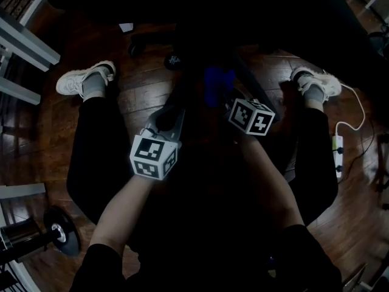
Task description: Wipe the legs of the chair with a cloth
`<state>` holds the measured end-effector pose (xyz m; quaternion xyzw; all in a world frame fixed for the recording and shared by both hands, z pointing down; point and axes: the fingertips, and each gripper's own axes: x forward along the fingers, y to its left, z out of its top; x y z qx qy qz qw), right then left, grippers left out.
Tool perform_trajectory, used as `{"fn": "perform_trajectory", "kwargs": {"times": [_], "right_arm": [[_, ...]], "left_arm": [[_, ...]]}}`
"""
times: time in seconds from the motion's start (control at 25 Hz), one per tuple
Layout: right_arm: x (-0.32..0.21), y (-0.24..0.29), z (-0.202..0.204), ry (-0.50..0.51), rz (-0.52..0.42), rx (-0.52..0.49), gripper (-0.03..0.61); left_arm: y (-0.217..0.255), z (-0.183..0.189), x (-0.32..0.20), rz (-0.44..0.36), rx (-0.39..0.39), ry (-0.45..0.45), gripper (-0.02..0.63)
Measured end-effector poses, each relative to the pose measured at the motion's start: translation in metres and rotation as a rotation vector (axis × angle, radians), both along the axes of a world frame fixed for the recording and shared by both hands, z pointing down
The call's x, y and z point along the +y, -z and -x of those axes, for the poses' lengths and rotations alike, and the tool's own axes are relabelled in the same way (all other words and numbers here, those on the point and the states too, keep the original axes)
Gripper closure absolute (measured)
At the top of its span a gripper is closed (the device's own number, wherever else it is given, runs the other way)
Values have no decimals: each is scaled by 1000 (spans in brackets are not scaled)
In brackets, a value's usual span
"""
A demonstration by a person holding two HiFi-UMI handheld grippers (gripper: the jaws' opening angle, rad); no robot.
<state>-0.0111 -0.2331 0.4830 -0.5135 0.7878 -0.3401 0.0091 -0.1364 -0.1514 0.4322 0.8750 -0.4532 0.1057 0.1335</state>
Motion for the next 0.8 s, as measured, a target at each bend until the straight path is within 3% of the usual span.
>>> {"fn": "perform_trajectory", "kwargs": {"times": [0.16,0.32,0.44,0.6,0.8], "right_arm": [[-34,-2,-24,-160,52,-125,488],[-39,-8,-24,-218,66,-215,488],[-32,-9,-33,-272,60,-257,489],[-11,-11,-47,-353,65,-284,489],[19,-16,-77,-429,79,-286,489]], "left_arm": [[-3,-49,8,12,-25,-83,609],[-11,-76,10,4,-67,-124,609],[-11,-87,9,13,-73,-138,609],[-18,-88,9,68,-20,-127,609],[-21,-90,9,69,-33,-130,609]]}}
